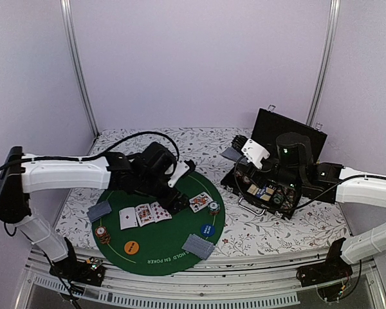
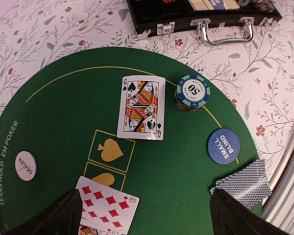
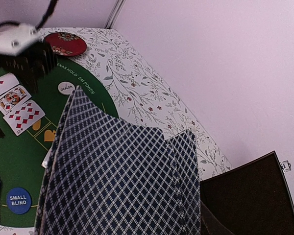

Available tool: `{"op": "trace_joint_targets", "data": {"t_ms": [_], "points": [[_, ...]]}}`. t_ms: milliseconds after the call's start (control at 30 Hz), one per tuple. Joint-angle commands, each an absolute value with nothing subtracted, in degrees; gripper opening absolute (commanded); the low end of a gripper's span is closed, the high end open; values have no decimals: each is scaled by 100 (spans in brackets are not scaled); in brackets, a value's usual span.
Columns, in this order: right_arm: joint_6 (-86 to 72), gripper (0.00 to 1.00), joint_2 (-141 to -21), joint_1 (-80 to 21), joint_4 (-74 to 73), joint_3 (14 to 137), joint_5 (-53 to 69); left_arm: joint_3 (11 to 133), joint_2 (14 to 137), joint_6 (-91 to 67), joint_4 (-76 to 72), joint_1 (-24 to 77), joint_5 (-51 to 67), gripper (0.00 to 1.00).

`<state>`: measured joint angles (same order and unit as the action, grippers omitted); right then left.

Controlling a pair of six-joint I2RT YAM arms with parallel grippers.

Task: Distribute texas hold em gaming equipment
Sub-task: Pick up the poker card from the center of the board.

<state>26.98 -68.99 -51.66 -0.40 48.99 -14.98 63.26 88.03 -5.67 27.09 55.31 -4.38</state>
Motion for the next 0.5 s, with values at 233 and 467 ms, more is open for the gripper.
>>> {"op": "trace_joint_targets", "data": {"t_ms": [233,467], "points": [[2505,45,-6491,-5094,-132,4773,-1547,7013,10755,-210,2065,5189,-348,91],[2539,45,-6480,-5097,-90,4746,-1503,7334,11484,-104,1964,5178,-151,93]]}}
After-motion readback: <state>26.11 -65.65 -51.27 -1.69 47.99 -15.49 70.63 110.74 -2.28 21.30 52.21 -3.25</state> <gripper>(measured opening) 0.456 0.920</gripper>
